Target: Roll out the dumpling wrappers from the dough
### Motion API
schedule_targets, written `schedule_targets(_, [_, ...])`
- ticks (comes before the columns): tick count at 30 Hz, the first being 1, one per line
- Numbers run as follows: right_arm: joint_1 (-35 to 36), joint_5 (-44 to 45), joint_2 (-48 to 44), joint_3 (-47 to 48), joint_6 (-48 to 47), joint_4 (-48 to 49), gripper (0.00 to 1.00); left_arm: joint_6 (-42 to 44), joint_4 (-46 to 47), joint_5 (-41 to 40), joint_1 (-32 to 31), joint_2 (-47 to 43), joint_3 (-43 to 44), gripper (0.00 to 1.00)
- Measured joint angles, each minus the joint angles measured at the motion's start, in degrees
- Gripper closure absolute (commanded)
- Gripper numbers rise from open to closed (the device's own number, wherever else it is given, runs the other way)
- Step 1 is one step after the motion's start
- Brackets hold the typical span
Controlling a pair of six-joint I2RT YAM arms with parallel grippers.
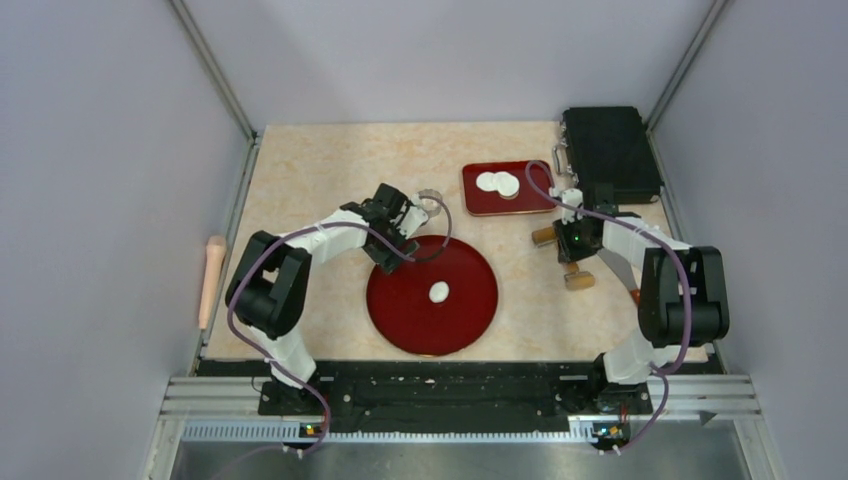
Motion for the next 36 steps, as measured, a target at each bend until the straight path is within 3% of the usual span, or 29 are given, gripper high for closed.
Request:
schedule_targets(4, [0.0,-0.4,-1.1,0.0,-0.3,-1.2,0.86,-1.0,-0.7,1.9,0.9,1.5,1.7,0.46])
schedule_targets(13, [0.1,-2.1,-15.1,0.7,0.4,-4.0,0.88,-4.3,-3.9,4.8,1.0,6.3,7.6,1.0])
schedule_targets(29, [1.3,-16.3,-35.9,6.4,6.3,-6.4,0.94,-8.2,-10.8,8.4,-3.2,17.8,25.2,1.0])
schedule_targets(31, [1.6,-18.0,-37.5,5.6,6.5,-5.8,0.94,-8.3,-11.0,8.7,-4.1,19.1,27.4,0.87])
schedule_targets(36, [1.9,-20.5,-40.8,2.6,5.8,-5.0,0.94,-9.2,-11.0,8.8,-5.0,19.4,29.9,0.12])
